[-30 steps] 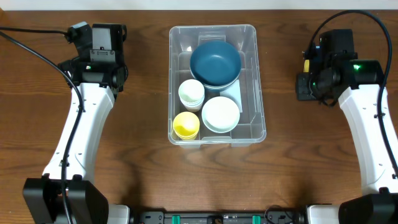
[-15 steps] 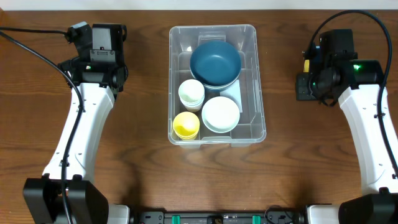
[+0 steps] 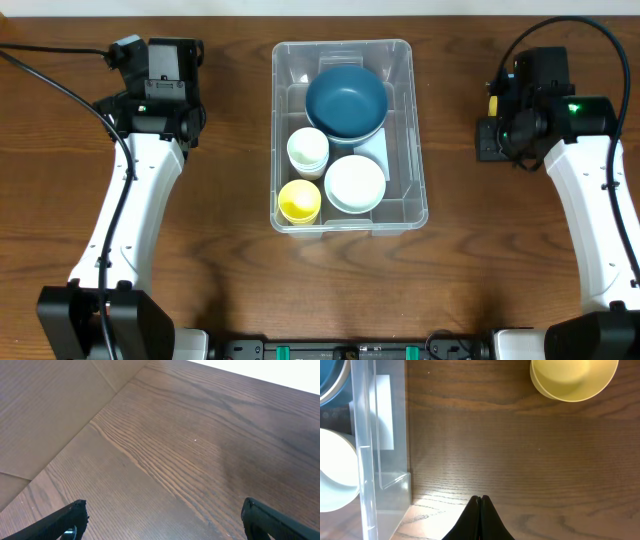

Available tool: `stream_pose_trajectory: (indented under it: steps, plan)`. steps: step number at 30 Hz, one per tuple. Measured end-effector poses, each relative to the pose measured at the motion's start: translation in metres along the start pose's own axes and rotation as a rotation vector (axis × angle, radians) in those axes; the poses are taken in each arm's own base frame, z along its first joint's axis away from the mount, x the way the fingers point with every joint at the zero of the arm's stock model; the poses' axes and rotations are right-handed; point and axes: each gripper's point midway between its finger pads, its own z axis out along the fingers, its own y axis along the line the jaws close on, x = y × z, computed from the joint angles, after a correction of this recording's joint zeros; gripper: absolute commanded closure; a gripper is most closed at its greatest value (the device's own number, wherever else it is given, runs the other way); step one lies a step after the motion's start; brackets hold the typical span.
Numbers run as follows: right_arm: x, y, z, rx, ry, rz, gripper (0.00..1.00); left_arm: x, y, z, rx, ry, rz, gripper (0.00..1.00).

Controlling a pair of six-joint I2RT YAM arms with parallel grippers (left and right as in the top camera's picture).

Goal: Pack container

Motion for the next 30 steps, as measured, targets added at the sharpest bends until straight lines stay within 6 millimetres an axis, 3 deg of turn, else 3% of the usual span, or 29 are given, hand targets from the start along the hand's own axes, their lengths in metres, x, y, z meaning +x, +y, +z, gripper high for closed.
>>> stream_pose_trajectory:
  steps: [4,7,10,14,19,24,27,30]
  plan:
    - [0.0,0.0,0.0,0.0,0.001,0.0,0.99,0.0,0.0,0.0,0.0,0.0,0.0,0.02]
    - [0.001,0.0,0.0,0.0,0.003,-0.002,0.89,0.0,0.0,0.0,0.0,0.0,0.0,0.02]
    - [0.001,0.0,0.0,0.0,0.003,-0.002,0.99,0.0,0.0,0.0,0.0,0.0,0.0,0.02]
    - [0.001,0.0,0.0,0.0,0.003,0.0,0.98,0.0,0.0,0.0,0.0,0.0,0.0,0.02]
    - [0.001,0.0,0.0,0.0,0.003,0.002,0.71,0.0,0.0,0.0,0.0,0.0,0.0,0.02]
    - [0.0,0.0,0.0,0.001,-0.001,0.008,0.27,0.0,0.0,0.0,0.0,0.0,0.0,0.02]
    - [-0.005,-0.001,0.0,0.002,-0.02,0.014,0.13,0.0,0.0,0.0,0.0,0.0,0.0,0.02]
    - [-0.015,-0.007,0.0,0.021,-0.06,0.046,0.05,0.0,0.0,0.0,0.0,0.0,0.0,0.02]
